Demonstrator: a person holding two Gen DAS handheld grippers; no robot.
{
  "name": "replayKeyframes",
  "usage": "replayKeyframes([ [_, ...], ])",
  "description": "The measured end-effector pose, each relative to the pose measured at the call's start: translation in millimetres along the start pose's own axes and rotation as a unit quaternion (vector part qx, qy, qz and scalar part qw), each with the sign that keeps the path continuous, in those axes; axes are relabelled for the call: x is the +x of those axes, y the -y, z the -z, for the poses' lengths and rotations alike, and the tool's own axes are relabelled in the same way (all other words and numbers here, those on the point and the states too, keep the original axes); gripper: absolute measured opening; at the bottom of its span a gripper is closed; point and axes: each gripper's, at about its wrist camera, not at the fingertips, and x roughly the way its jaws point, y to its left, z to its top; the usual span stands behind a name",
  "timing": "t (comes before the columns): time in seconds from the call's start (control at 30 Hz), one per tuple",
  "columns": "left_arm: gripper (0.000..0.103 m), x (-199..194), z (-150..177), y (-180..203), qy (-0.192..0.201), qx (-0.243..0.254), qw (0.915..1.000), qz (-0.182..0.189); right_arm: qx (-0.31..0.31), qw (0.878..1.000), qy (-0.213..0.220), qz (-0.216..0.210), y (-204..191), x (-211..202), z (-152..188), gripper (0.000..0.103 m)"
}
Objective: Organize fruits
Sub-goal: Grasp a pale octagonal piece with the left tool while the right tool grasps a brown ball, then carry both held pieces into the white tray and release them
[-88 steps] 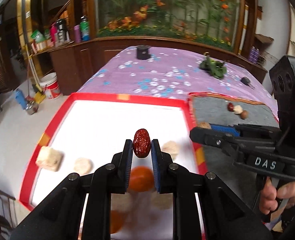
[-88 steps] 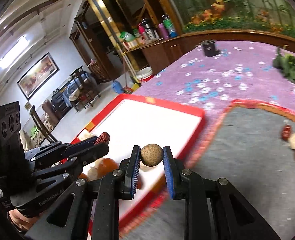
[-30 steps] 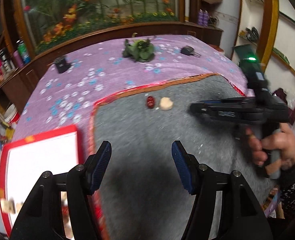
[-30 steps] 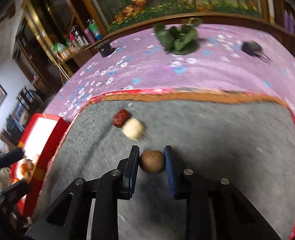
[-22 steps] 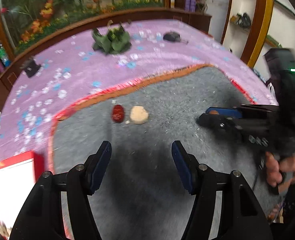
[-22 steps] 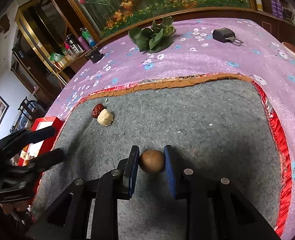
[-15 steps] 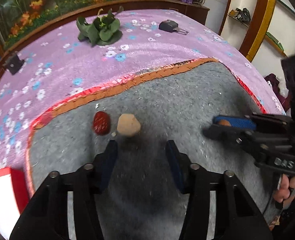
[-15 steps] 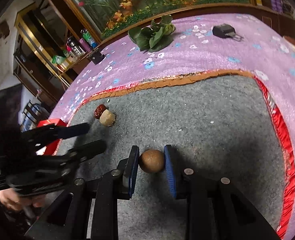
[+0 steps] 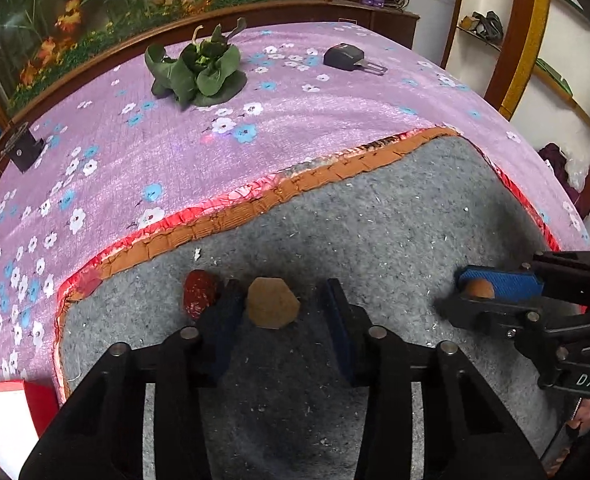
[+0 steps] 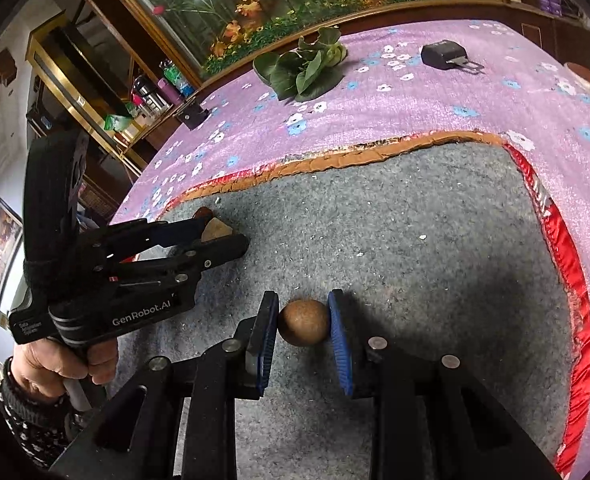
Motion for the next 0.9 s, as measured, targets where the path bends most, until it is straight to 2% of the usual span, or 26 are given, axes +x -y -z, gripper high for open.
replayKeyframes([
  [0.07,0.027,-1,0,2,0.005,0.006,1.0000,-0.006,-0.013,1.000,0.001,0.009,-4,0,1,0.027],
  [0.2,0.022,-3,2,5,0.008,0.009,0.9998,-0.015,-0.060,0.997,0.002,0.037,-16,2,4,0.028],
  [0.37,0.022,-17,14,0,0.013,-0.014,0.9998,-0.002,-0.090,0.995,0.006,0.051,-21,2,7,0.027],
  [0.5,0.022,-41,31,-2,0.029,-0.026,0.9992,0.002,-0.055,0.998,0.007,0.010,-14,-1,6,0.026],
  [0.6,0.022,-67,47,-7,0.045,-0.034,0.9983,-0.012,-0.047,0.999,0.009,-0.012,-22,-3,5,0.026],
  [0.7,0.022,-100,68,-18,0.068,-0.046,0.9963,-0.026,-0.050,0.998,0.014,-0.046,-44,-6,2,0.026],
  [0.9,0.023,-151,111,-60,0.098,-0.084,0.9884,-0.080,-0.082,0.990,0.016,-0.110,-121,7,-5,0.026],
])
